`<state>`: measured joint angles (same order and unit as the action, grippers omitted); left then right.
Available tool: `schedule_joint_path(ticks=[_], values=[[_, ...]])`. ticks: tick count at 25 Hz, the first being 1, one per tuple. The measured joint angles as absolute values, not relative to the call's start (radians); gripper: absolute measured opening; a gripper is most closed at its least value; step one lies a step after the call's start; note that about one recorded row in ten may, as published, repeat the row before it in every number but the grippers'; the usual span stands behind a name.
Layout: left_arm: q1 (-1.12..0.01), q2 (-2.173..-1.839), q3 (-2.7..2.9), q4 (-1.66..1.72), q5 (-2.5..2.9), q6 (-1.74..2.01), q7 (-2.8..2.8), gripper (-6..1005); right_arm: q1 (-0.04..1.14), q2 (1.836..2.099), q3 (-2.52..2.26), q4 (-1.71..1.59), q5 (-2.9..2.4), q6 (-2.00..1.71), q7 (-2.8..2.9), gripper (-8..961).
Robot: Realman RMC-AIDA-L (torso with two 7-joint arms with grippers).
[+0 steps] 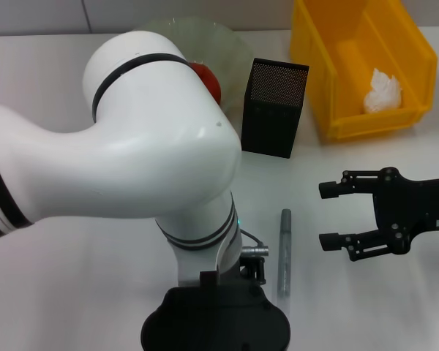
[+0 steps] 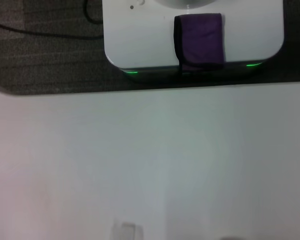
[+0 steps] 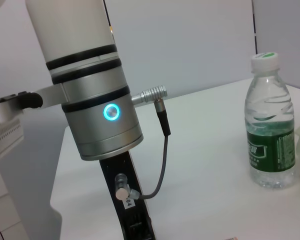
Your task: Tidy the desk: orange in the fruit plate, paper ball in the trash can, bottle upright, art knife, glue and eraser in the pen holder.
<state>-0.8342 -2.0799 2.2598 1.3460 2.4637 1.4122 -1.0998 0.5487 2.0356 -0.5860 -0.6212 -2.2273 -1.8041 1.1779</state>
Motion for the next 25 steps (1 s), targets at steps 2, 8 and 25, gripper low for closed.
schedule_joint_path(ticks=[2,8,25], values=[[-0.834,-2.08,2.258,1.352,2.465,1.413,-1.102,189,0.55,2.036,-0.586,-0.621,-2.227,-1.804,1.178,812],[-0.826,-2.08,2.233,1.37,2.467,1.431,-1.124,190,0.548,2.034,-0.581,-0.621,-2.227,-1.809,1.178,811],[-0.624,-2.078,1.948,1.551,2.417,1.501,-1.231,190,0.532,1.991,-0.57,-0.622,-2.213,-1.877,1.184,810]])
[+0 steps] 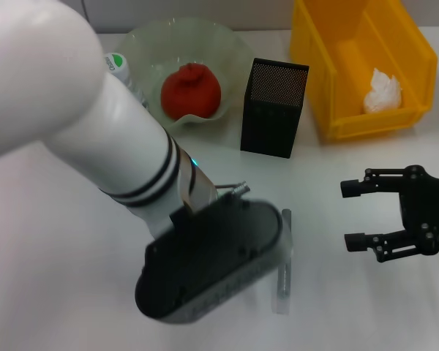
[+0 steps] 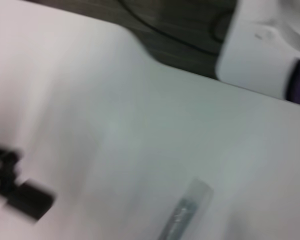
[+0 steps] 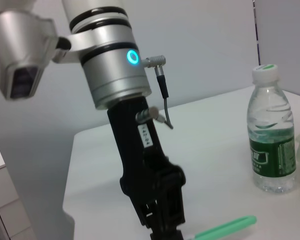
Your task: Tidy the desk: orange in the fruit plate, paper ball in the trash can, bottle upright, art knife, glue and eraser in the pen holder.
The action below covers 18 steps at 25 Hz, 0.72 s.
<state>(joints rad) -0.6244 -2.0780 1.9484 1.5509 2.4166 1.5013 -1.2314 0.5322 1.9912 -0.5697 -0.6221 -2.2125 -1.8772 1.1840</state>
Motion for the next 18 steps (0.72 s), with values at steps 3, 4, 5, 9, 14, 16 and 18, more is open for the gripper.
schedule_joint_path(ticks=[3,4,5,9,14,16,18], values=[[-0.603,-2.076,1.878,1.57,2.372,1.52,-1.272,190,0.532,1.981,-0.563,-0.627,-2.212,-1.899,1.188,810],[-0.593,-2.076,1.856,1.575,2.357,1.524,-1.282,190,0.532,1.981,-0.563,-0.627,-2.212,-1.899,1.188,809],[-0.584,-2.076,1.837,1.58,2.346,1.525,-1.291,190,0.532,1.978,-0.562,-0.627,-2.212,-1.905,1.189,809],[-0.547,-2.075,1.774,1.594,2.304,1.526,-1.318,190,0.532,1.973,-0.561,-0.63,-2.212,-1.913,1.2,809],[-0.479,-2.073,1.668,1.631,2.209,1.532,-1.353,190,0.524,1.966,-0.541,-0.628,-2.219,-1.938,1.202,809],[-0.458,-2.072,1.635,1.64,2.181,1.534,-1.362,190,0.521,1.965,-0.537,-0.63,-2.219,-1.944,1.202,809],[-0.437,-2.072,1.596,1.647,2.142,1.537,-1.369,190,0.518,1.964,-0.529,-0.632,-2.22,-1.958,1.202,808]])
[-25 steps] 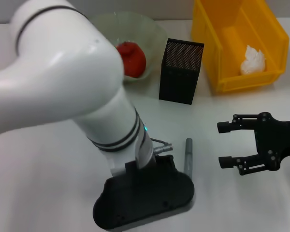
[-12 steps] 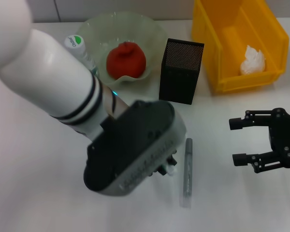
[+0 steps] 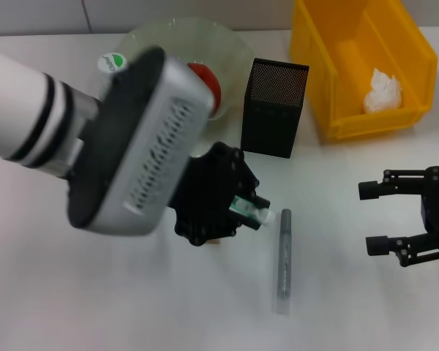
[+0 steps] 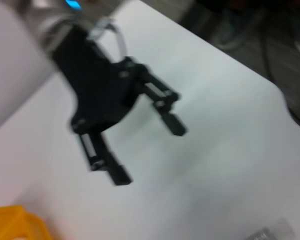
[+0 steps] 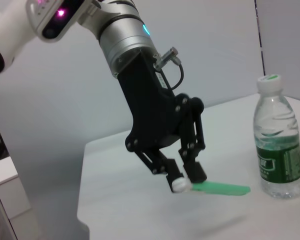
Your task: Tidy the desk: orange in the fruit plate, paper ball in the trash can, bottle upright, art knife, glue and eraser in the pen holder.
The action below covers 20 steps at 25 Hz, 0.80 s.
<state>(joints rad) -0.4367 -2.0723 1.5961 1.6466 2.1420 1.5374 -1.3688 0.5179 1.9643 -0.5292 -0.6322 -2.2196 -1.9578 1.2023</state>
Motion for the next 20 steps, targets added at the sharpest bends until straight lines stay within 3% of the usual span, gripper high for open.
schedule_joint_path(ticks=[11,20], values=[[-0.403,-2.071,1.403,1.58,1.955,1.599,-1.423,190,0.516,1.966,-0.504,-0.62,-2.211,-1.977,1.2,808],[-0.376,-2.069,1.178,1.279,1.672,1.659,-1.437,190,0.528,1.973,-0.474,-0.548,-2.185,-1.958,1.15,807]])
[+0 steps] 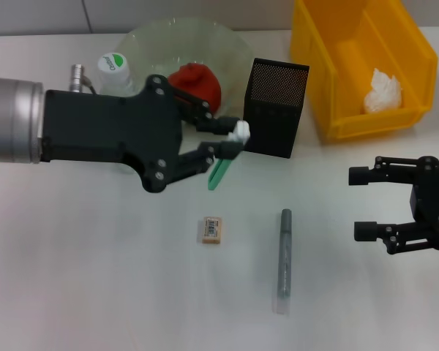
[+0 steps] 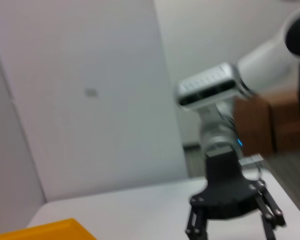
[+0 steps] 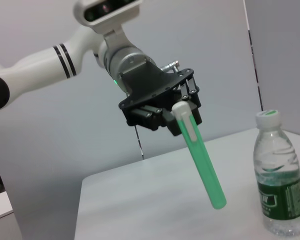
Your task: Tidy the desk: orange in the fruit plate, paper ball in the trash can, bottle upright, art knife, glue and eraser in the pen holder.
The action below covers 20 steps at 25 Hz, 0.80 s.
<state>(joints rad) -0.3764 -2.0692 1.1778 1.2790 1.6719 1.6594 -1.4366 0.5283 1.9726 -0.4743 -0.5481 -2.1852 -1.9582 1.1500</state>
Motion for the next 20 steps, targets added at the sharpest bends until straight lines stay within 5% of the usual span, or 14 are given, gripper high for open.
schedule_joint_path(ticks=[8,20], values=[[-0.356,-2.067,1.058,1.046,1.576,1.685,-1.32,190,0.52,1.993,-0.471,-0.537,-2.125,-1.956,1.095,806],[-0.394,-2.065,0.871,0.656,1.54,1.725,-1.148,190,0.523,2.064,-0.468,-0.485,-2.1,-1.791,1.082,805]])
